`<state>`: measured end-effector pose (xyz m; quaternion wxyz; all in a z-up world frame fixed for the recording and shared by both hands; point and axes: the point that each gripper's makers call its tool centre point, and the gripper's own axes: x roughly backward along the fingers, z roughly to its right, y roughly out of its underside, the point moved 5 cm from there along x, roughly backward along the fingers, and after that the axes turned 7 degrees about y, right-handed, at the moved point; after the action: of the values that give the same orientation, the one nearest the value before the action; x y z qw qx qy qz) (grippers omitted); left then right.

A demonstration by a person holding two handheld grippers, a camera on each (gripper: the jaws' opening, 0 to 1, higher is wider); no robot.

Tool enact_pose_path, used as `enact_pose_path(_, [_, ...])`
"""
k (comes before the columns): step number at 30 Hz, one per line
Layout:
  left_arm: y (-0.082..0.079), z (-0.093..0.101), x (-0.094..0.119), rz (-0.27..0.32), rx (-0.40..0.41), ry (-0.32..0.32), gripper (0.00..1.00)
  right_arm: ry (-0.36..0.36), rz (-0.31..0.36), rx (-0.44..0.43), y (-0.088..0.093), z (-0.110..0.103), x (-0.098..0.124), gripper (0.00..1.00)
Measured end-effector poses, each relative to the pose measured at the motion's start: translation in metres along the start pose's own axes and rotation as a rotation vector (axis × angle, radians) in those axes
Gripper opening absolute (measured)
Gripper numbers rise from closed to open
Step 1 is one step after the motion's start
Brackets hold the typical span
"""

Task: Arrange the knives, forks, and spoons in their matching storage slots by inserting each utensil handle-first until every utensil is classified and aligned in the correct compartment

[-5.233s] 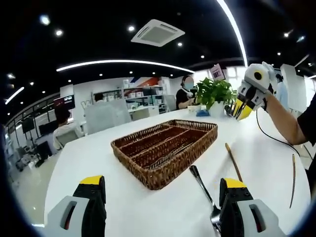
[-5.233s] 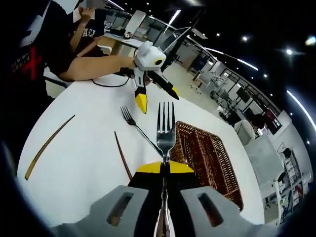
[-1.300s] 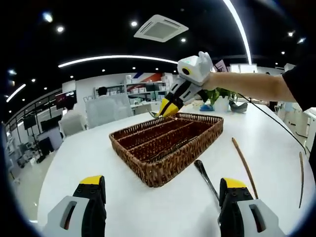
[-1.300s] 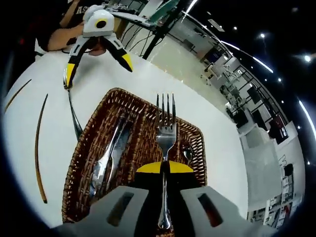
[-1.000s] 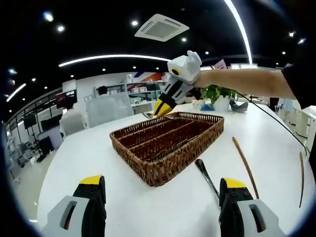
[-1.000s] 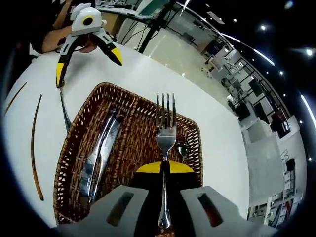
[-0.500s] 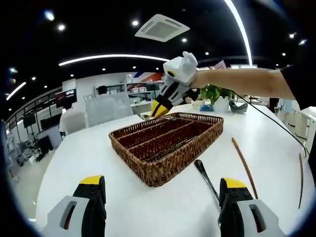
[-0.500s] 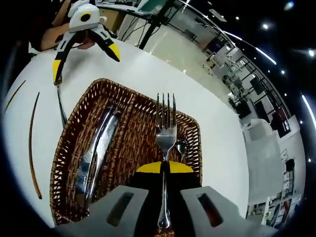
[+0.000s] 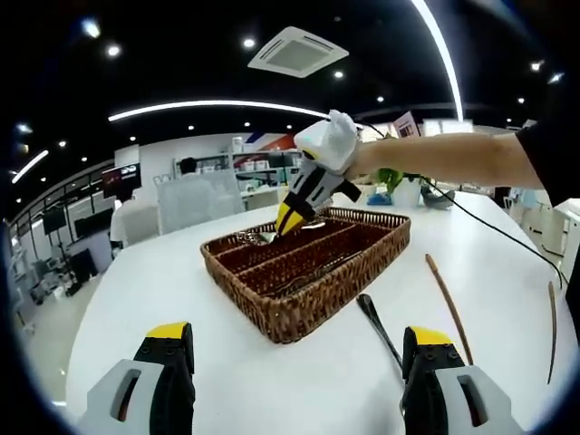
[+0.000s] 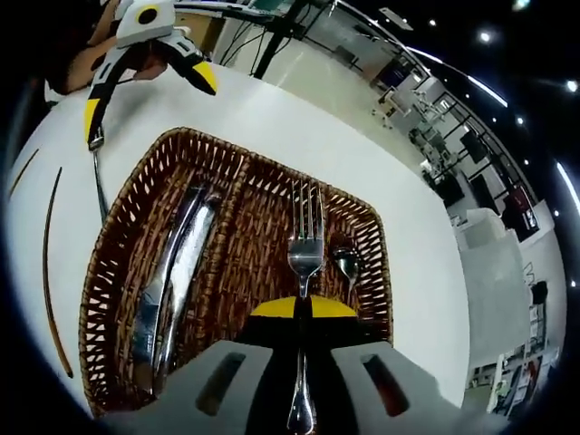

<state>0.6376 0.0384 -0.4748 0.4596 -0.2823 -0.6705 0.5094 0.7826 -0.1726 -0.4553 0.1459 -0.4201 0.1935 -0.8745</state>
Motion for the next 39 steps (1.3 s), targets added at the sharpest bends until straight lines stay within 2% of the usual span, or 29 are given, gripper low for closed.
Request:
enact_pose_path(12, [0.000, -0.001, -0.001, 0.001, 0.001, 0.003, 1.00, -0.011, -0.039, -0.033, 0.016, -0.011, -0.022, 0.00])
enact_pose_path(24, [0.001, 0.000, -0.002, -0.004, 0.000, 0.004, 1.00, -0.031, -0.044, -0.045, 0.017, -0.017, -0.029, 0.00])
enact_pose_path(29, [0.002, -0.001, -0.002, -0.009, -0.002, 0.005, 1.00, -0.021, -0.015, 0.003, 0.016, -0.018, -0.028, 0.02])
enact_pose_path(31, [0.001, -0.001, -0.001, -0.005, 0.000, 0.003, 1.00, -0.014, -0.025, -0.003, 0.018, -0.017, -0.026, 0.04])
enact_pose_path(36, [0.000, -0.001, -0.001, 0.000, 0.002, 0.004, 1.00, -0.003, 0.037, -0.104, 0.011, -0.010, -0.007, 0.12])
enact_pose_path(38, [0.000, -0.001, -0.001, -0.002, 0.001, 0.002, 1.00, 0.013, 0.086, -0.134, 0.006, -0.004, 0.003, 0.18])
enact_pose_path(39, [0.000, -0.001, -0.001, -0.002, 0.002, 0.005, 1.00, 0.065, 0.085, -0.163, 0.006, 0.003, 0.007, 0.31])
